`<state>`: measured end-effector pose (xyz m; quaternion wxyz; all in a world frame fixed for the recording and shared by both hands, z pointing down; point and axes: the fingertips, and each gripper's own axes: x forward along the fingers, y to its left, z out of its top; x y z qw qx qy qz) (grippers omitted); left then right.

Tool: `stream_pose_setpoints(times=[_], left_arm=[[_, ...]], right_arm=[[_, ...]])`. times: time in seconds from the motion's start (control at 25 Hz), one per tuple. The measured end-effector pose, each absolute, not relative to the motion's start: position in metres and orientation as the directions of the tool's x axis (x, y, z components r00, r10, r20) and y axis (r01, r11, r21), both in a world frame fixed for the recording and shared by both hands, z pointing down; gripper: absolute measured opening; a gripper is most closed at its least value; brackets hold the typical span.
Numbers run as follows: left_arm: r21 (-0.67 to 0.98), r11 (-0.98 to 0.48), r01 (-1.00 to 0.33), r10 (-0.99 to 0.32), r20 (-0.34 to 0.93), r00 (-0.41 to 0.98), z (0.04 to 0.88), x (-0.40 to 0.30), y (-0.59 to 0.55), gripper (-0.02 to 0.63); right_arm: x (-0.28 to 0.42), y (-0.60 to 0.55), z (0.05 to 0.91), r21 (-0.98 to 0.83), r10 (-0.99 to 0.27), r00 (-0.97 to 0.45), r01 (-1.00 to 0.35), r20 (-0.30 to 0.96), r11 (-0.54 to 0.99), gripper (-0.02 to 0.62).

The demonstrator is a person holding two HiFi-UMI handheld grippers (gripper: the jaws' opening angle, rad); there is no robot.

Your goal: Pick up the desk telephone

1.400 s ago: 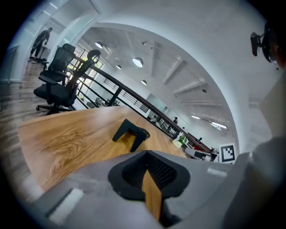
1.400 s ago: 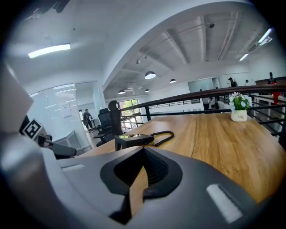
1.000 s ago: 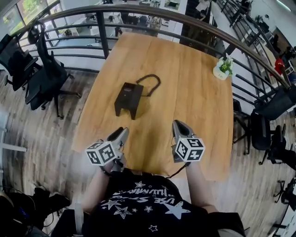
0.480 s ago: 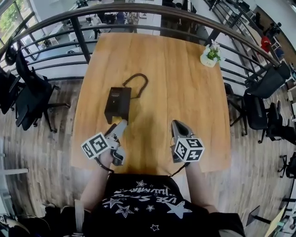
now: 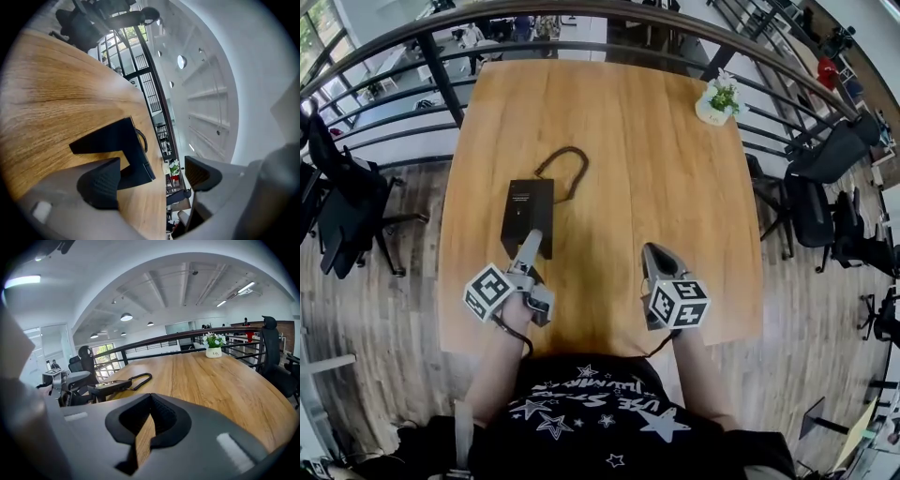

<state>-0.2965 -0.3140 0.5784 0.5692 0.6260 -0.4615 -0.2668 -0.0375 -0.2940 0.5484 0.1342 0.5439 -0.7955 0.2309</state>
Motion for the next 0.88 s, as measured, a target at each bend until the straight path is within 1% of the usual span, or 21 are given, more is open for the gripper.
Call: stream_pose_setpoints(times=[0.32, 0.6, 0.88], left_arm=[[0.960, 0.078, -0.270, -0.881, 0.193, 0.432, 0.591, -0.296, -0.337, 0.436], [0.965, 0.152, -0.213, -0.897, 0.225, 0.380, 0.605, -0.296, -0.352, 0.436], [0.956, 0.222, -0.190, -0.899, 0.276, 0.340, 0.617, -0.299, -0.358, 0.436]], right_arm=[[-0.043, -0.301, 0.560, -0.229, -0.779, -0.382, -0.924, 0.497, 0.306, 0.003], [-0.046, -0.305, 0.572, -0.245, -0.754, -0.403, -0.915, 0.519, 0.321, 0.003], [-0.047, -0.309, 0.578, -0.255, -0.745, -0.415, -0.910, 0.523, 0.328, 0.003]])
